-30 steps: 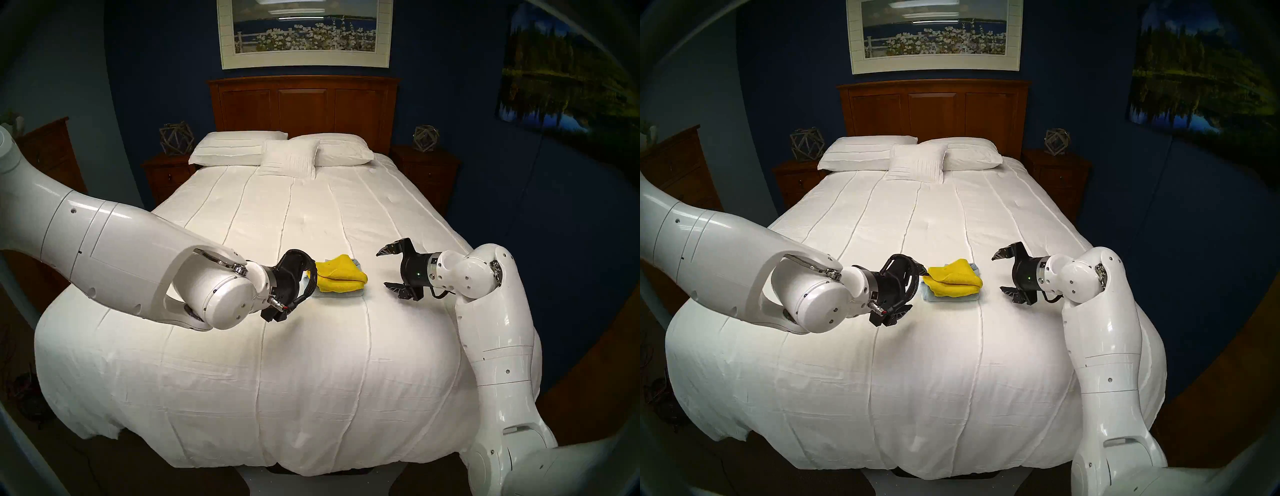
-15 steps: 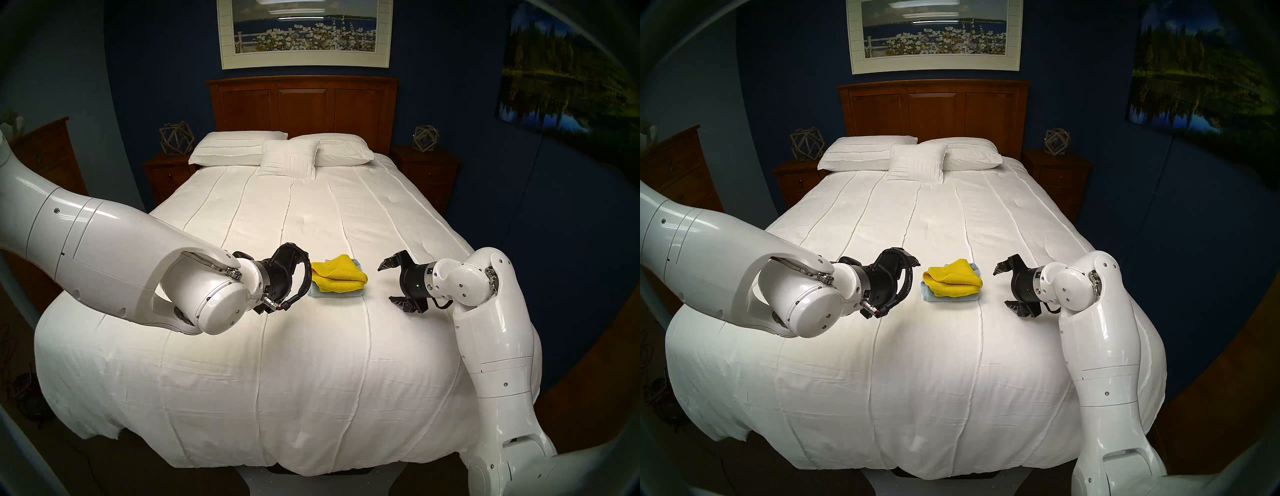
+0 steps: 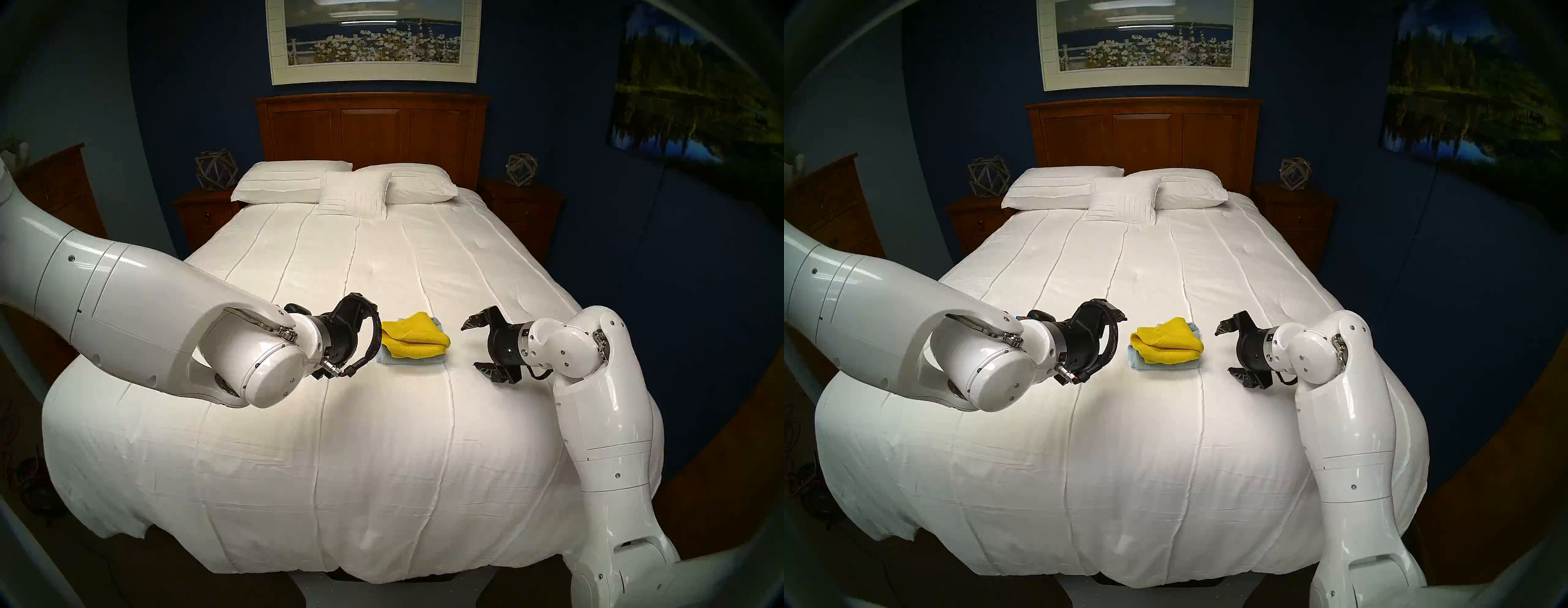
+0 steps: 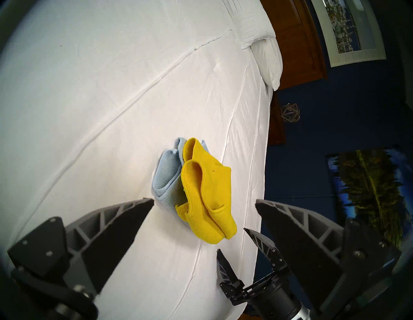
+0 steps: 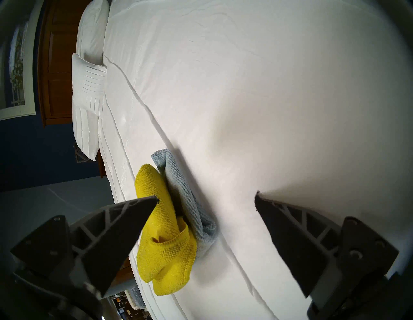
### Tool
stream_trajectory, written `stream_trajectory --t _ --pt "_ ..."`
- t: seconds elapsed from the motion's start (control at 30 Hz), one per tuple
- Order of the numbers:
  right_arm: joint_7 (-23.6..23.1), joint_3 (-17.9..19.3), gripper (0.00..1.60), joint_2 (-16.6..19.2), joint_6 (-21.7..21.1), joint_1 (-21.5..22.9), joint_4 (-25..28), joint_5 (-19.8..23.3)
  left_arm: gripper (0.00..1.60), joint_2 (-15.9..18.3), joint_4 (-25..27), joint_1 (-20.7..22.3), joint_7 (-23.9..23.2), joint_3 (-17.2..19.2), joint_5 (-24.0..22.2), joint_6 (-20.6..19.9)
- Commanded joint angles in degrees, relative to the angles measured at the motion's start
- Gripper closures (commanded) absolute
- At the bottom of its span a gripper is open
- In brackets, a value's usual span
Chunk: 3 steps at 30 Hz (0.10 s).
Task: Fold the hand towels twice and stack them up
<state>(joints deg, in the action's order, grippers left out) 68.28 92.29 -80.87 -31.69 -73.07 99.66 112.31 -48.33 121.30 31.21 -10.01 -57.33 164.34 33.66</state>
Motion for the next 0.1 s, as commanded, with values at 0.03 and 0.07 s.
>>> stream_trajectory --t 0.03,0.07 --pt "-0.51 0.02 0.00 -0.12 -0.19 0.55 1.39 0.30 0.00 0.11 0.13 0.45 -0.46 0.85 0.02 0.02" --pt "-0.52 0.00 0.00 -0.10 -0.17 0.55 1.39 0.32 0.00 0.13 0.13 0.43 -0.44 0.87 0.05 0.03"
